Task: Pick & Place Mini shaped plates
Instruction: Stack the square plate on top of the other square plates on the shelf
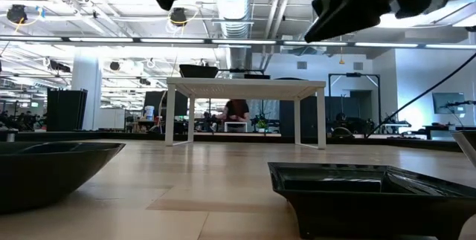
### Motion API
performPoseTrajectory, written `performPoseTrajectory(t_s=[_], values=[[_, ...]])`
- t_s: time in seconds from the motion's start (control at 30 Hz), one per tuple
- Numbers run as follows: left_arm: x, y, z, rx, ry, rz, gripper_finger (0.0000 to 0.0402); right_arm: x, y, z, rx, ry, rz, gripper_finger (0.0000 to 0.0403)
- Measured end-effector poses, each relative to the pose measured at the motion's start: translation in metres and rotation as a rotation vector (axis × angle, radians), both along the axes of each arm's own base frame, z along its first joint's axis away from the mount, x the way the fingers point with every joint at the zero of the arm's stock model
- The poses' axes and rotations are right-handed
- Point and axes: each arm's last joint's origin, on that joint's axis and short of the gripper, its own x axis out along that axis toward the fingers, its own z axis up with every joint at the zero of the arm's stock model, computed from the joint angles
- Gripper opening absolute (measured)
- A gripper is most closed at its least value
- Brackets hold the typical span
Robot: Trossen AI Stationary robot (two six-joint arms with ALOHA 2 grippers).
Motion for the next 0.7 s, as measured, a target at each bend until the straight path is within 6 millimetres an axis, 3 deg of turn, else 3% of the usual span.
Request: performPoseTrajectory(t_s=[0.27, 0.4, 0.7], values=[[0.009, -0.042, -0.028, -0.005, 0.103, -0.129, 0.0095, 0.029, 0.015, -0.030, 0.215, 0.038, 0.093, 0.0101], [0.014, -0.048, -0.037, 0.004, 0.125, -0.138, 0.0095, 0.042, 0.035, -0.052, 0.412, 0.135, 0.136, 0.0101], [0.015, -0.048, -0.038, 0.002, 0.122, -0.129, 0.0095, 0.072, 0.079, -0.101, 0.590, 0.368, 0.062, 0.0101]])
